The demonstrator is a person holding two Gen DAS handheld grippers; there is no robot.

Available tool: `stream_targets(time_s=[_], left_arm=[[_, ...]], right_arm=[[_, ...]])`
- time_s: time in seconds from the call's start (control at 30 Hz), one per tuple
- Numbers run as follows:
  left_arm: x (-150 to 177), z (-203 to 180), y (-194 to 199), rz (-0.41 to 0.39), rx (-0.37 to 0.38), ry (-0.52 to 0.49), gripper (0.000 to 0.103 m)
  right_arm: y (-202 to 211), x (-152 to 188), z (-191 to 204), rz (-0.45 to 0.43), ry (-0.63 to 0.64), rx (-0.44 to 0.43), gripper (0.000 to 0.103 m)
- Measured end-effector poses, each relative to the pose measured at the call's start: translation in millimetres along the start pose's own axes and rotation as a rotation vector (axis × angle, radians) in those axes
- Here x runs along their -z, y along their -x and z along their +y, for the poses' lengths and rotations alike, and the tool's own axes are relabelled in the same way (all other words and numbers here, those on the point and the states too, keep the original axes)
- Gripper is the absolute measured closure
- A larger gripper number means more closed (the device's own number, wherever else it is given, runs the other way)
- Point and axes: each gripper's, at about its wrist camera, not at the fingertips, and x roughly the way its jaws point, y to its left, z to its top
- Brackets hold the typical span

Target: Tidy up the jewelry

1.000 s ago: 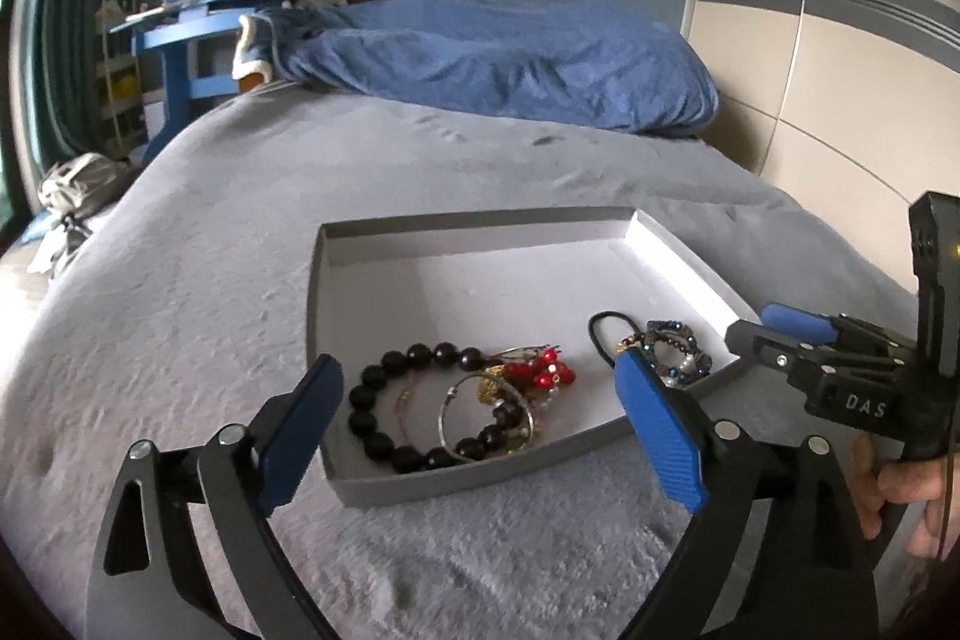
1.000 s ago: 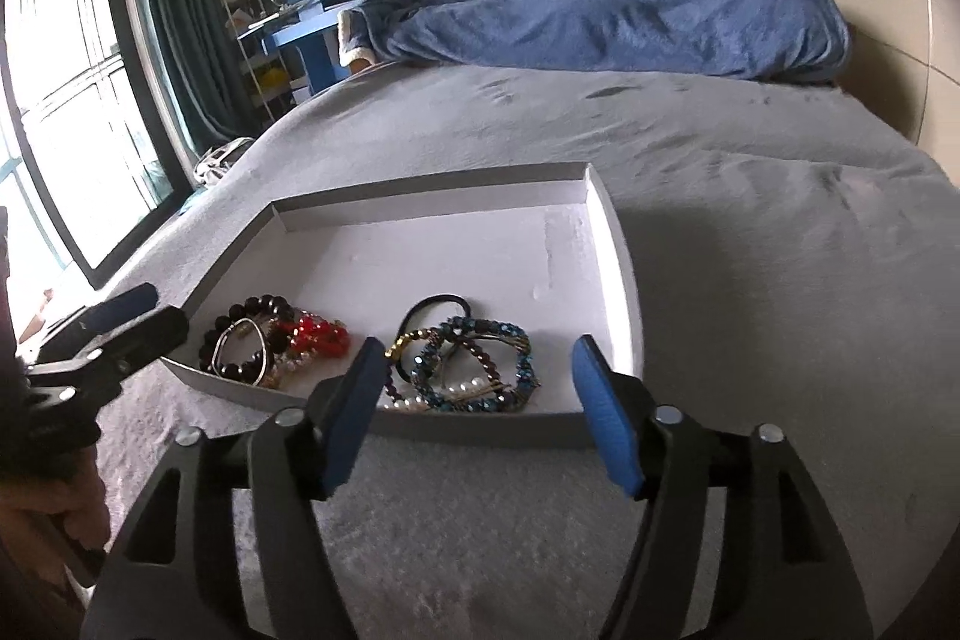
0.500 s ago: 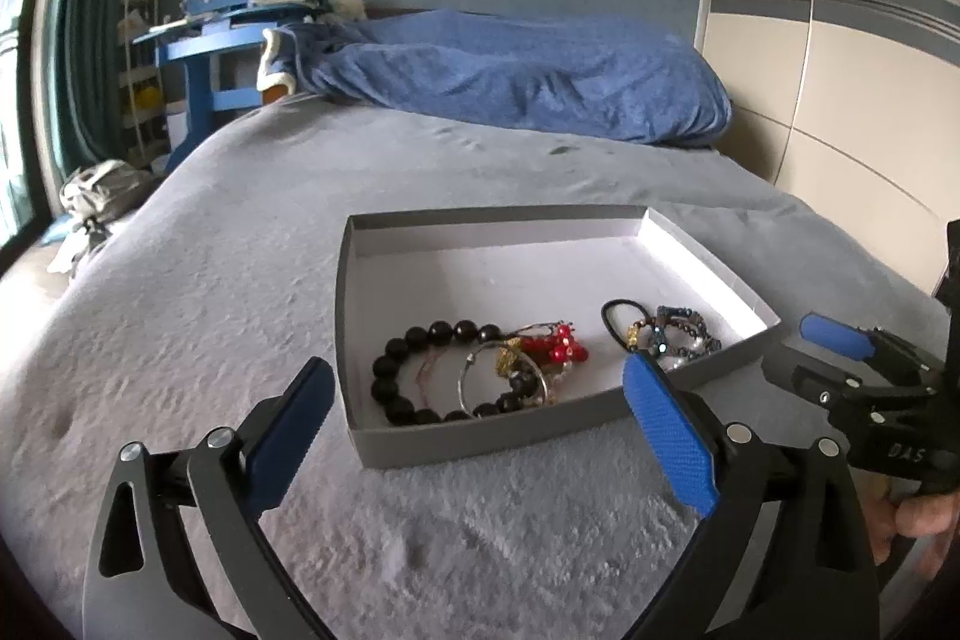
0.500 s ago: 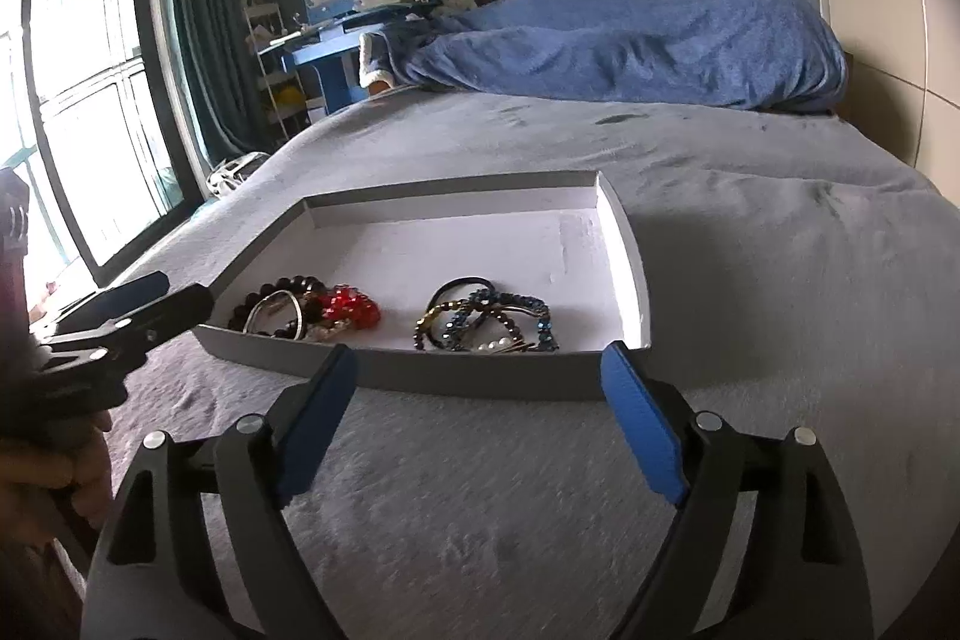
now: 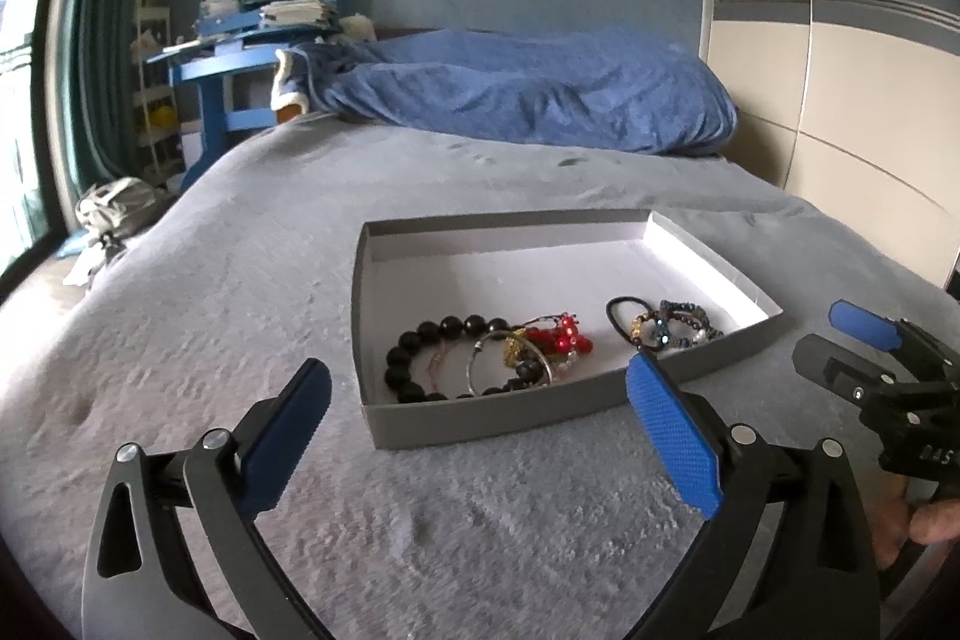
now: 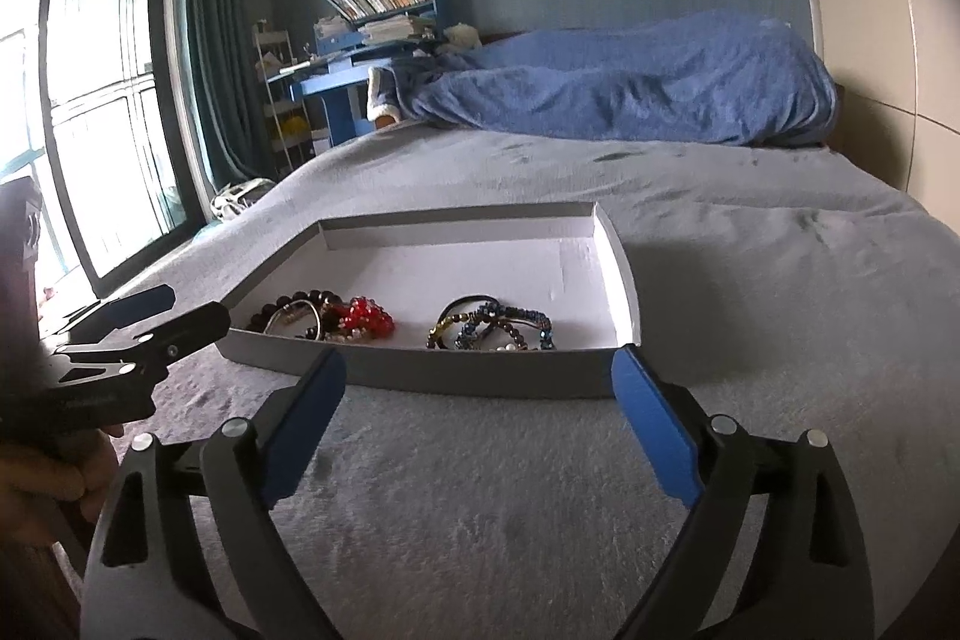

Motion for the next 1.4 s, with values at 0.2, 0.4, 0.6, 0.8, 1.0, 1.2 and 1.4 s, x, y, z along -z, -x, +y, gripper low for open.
stream_targets(time_s=[0.2,0.4,0.6,0.8,1.0,1.2,1.4], left_arm=[[1,6,10,-0.038,0.001,0.024,0.005],[1,1,16,-0.066,0.008,-0.001,0.005],[1,0,16,-0.063,0.005,-0.005,0.005],[2,0,16,-0.063,0.004,-0.009,0.005],[3,1,15,-0.057,0.003,-0.005,0.005],[3,1,15,-0.057,0.003,-0.007,0.005],[3,1,15,-0.056,0.003,-0.006,0.005]], right_arm=[[3,0,4,-0.009,0.018,-0.007,0.007],[0,-1,6,-0.004,0.03,-0.007,0.006],[0,0,6,0.0,0.029,-0.008,0.006],[1,1,8,-0.002,0.036,-0.006,0.006],[1,1,9,0.001,0.035,-0.008,0.006],[0,2,10,0.001,0.038,-0.009,0.006],[0,2,10,0.001,0.038,-0.009,0.006]])
